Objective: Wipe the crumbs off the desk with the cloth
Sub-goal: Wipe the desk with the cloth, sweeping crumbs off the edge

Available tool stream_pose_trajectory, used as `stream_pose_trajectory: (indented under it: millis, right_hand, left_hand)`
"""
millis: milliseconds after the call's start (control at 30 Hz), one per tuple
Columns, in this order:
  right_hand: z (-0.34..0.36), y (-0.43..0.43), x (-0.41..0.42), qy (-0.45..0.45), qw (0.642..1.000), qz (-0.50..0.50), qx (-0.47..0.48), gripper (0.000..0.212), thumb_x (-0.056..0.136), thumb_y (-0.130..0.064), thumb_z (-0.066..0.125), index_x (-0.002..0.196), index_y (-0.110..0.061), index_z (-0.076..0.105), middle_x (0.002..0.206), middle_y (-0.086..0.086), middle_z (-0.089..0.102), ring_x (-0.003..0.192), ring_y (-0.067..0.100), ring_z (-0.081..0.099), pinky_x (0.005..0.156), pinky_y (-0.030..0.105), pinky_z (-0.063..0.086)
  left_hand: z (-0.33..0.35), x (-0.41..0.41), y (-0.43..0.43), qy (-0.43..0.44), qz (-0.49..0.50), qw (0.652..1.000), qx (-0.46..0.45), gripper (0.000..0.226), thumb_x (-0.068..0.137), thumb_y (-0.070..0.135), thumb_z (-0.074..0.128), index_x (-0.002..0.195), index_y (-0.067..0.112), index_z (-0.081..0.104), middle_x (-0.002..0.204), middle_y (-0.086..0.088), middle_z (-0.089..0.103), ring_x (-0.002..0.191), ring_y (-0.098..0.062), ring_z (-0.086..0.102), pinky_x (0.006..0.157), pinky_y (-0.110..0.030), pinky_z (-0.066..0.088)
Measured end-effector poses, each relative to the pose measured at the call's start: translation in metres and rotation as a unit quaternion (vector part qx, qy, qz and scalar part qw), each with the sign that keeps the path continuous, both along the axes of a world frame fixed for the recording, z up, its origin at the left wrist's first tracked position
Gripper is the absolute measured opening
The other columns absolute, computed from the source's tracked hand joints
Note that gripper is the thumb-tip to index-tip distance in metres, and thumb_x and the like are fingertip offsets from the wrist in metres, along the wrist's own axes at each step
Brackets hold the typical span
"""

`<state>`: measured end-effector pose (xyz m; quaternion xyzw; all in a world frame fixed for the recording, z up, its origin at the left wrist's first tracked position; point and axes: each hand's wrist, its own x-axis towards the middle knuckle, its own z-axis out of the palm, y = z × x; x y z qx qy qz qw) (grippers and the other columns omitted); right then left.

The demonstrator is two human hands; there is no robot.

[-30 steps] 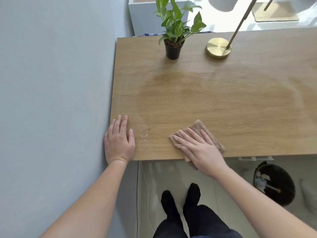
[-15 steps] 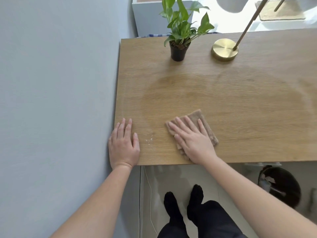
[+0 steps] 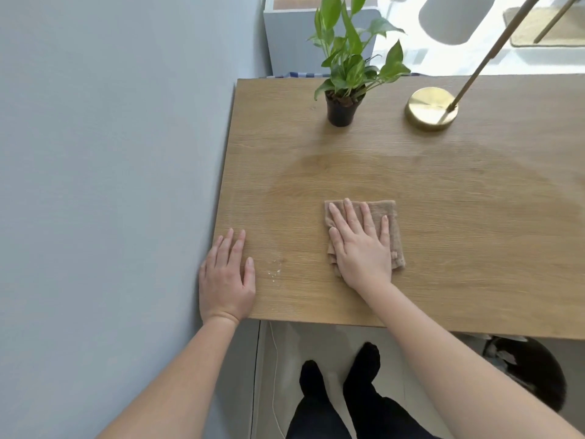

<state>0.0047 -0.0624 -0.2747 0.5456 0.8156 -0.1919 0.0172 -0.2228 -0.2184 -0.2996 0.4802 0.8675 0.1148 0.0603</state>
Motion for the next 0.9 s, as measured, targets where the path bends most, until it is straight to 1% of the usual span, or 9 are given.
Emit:
stream_pose_trajectory:
  millis: [133, 200, 267, 333, 433, 500, 667, 800, 900]
  right_hand:
    - [0.001, -0.046, 0.024, 0.006, 0.986, 0.168, -0.011, 0.053, 0.114, -0.054, 0.011, 0.165, -0.053, -0.003, 0.175, -0.024, -0.005, 0.162, 0.009, -0.014, 0.131, 0.049, -0.008]
    - [0.003, -0.044, 0.058, -0.001, 0.976, 0.218, -0.008, 0.052, 0.114, -0.055, 0.012, 0.164, -0.055, -0.002, 0.174, -0.027, -0.002, 0.162, 0.005, -0.011, 0.132, 0.047, -0.003]
    - [0.005, -0.028, 0.084, -0.006, 0.978, 0.210, -0.009, 0.050, 0.114, -0.055, 0.014, 0.163, -0.059, 0.001, 0.173, -0.030, 0.000, 0.161, 0.001, -0.010, 0.133, 0.045, 0.000]
    - [0.006, -0.016, 0.085, -0.011, 0.989, 0.149, -0.012, 0.049, 0.114, -0.055, 0.015, 0.162, -0.061, 0.003, 0.172, -0.031, 0.002, 0.161, -0.001, -0.010, 0.133, 0.045, -0.002]
    - [0.003, -0.016, 0.045, -0.014, 0.999, 0.029, -0.004, 0.051, 0.114, -0.055, 0.011, 0.163, -0.059, 0.000, 0.174, -0.027, -0.003, 0.162, 0.005, -0.013, 0.131, 0.047, -0.008]
    - [0.002, -0.029, 0.014, -0.004, 1.000, -0.012, -0.019, 0.052, 0.113, -0.056, 0.006, 0.164, -0.055, -0.004, 0.173, -0.023, -0.010, 0.162, 0.010, -0.018, 0.130, 0.048, -0.014]
    - [0.008, -0.076, -0.017, 0.026, 0.995, 0.069, -0.074, 0.055, 0.113, -0.056, 0.009, 0.166, -0.050, -0.003, 0.174, -0.022, -0.013, 0.160, 0.008, -0.023, 0.130, 0.048, -0.013]
    - [0.028, -0.059, 0.008, 0.093, 0.980, 0.093, -0.147, 0.053, 0.113, -0.055, 0.021, 0.165, -0.050, 0.018, 0.172, -0.026, 0.007, 0.160, -0.001, -0.008, 0.133, 0.036, -0.004]
    - [0.033, -0.036, 0.037, 0.100, 0.987, 0.085, -0.094, 0.051, 0.114, -0.049, 0.027, 0.165, -0.047, 0.024, 0.172, -0.024, 0.011, 0.161, -0.001, -0.005, 0.131, 0.029, -0.001]
  left_hand:
    - [0.003, 0.000, 0.001, -0.004, 0.000, 1.000, -0.001, 0.060, 0.104, 0.044, 0.038, 0.162, 0.030, 0.042, 0.169, 0.004, 0.040, 0.157, -0.021, 0.034, 0.122, -0.050, 0.036]
    - [0.004, 0.002, 0.001, -0.009, 0.002, 1.000, -0.004, 0.060, 0.104, 0.044, 0.039, 0.163, 0.031, 0.041, 0.170, 0.004, 0.039, 0.157, -0.021, 0.034, 0.121, -0.049, 0.036]
    - [0.003, 0.003, 0.001, -0.012, 0.005, 1.000, -0.005, 0.060, 0.104, 0.043, 0.039, 0.163, 0.031, 0.041, 0.170, 0.005, 0.038, 0.157, -0.021, 0.034, 0.121, -0.049, 0.036]
    - [0.004, 0.002, 0.001, -0.009, 0.000, 1.000, -0.003, 0.060, 0.104, 0.043, 0.039, 0.163, 0.030, 0.042, 0.170, 0.005, 0.039, 0.157, -0.021, 0.035, 0.121, -0.050, 0.037]
    - [0.004, 0.001, 0.004, -0.011, -0.001, 1.000, -0.005, 0.060, 0.104, 0.043, 0.040, 0.163, 0.030, 0.041, 0.170, 0.004, 0.039, 0.157, -0.021, 0.035, 0.121, -0.050, 0.037]
    - [0.005, 0.003, 0.002, -0.013, 0.000, 1.000, -0.012, 0.060, 0.104, 0.043, 0.040, 0.163, 0.031, 0.041, 0.170, 0.005, 0.038, 0.157, -0.021, 0.034, 0.121, -0.050, 0.037]
    - [0.007, 0.000, -0.001, -0.018, -0.004, 1.000, -0.007, 0.061, 0.103, 0.044, 0.039, 0.162, 0.030, 0.042, 0.170, 0.004, 0.038, 0.157, -0.021, 0.035, 0.121, -0.050, 0.036]
    - [0.006, 0.000, -0.002, -0.043, -0.005, 0.999, -0.007, 0.061, 0.104, 0.045, 0.037, 0.163, 0.031, 0.040, 0.172, 0.005, 0.035, 0.158, -0.020, 0.031, 0.124, -0.050, 0.033]
    - [0.008, 0.004, 0.001, -0.071, 0.019, 0.997, 0.021, 0.061, 0.102, 0.043, 0.040, 0.161, 0.027, 0.044, 0.171, 0.003, 0.037, 0.159, -0.022, 0.031, 0.128, -0.051, 0.028]
